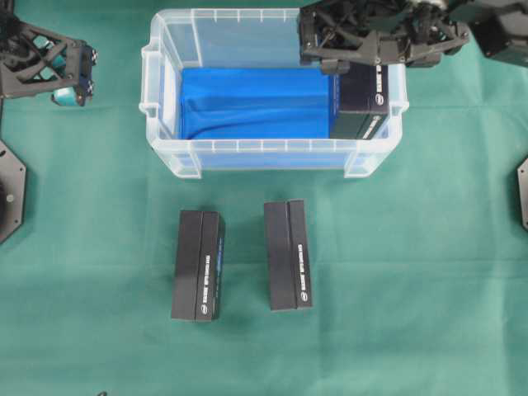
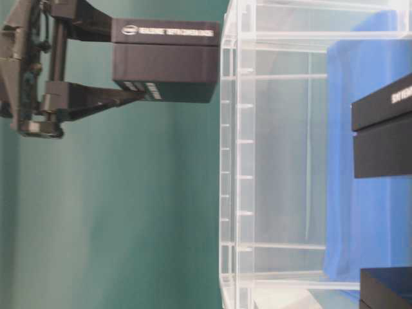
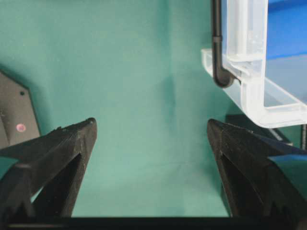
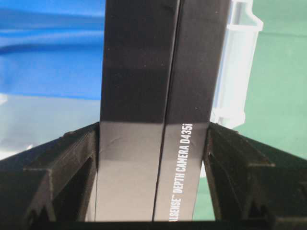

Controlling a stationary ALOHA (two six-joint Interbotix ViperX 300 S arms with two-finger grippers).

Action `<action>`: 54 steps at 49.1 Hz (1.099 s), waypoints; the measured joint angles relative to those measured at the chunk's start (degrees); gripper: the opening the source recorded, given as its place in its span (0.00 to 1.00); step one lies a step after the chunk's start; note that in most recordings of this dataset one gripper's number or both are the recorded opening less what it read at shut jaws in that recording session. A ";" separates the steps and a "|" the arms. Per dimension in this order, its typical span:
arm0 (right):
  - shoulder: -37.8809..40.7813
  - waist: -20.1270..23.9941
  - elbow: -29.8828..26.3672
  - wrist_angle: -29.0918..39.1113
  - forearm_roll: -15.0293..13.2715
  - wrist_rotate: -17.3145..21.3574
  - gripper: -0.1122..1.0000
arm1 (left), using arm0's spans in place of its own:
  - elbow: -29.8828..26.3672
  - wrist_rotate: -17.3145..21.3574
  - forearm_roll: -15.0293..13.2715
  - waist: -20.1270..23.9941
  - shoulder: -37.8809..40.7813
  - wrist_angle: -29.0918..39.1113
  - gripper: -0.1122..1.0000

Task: Take out the box from the case.
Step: 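Close the right gripper on the boxes and lift them up, then carry the boxes out of the case to the front right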

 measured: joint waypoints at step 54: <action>0.00 0.26 -0.88 0.97 -0.79 -0.09 0.70 | 0.09 -0.09 0.00 -0.09 0.00 0.00 0.97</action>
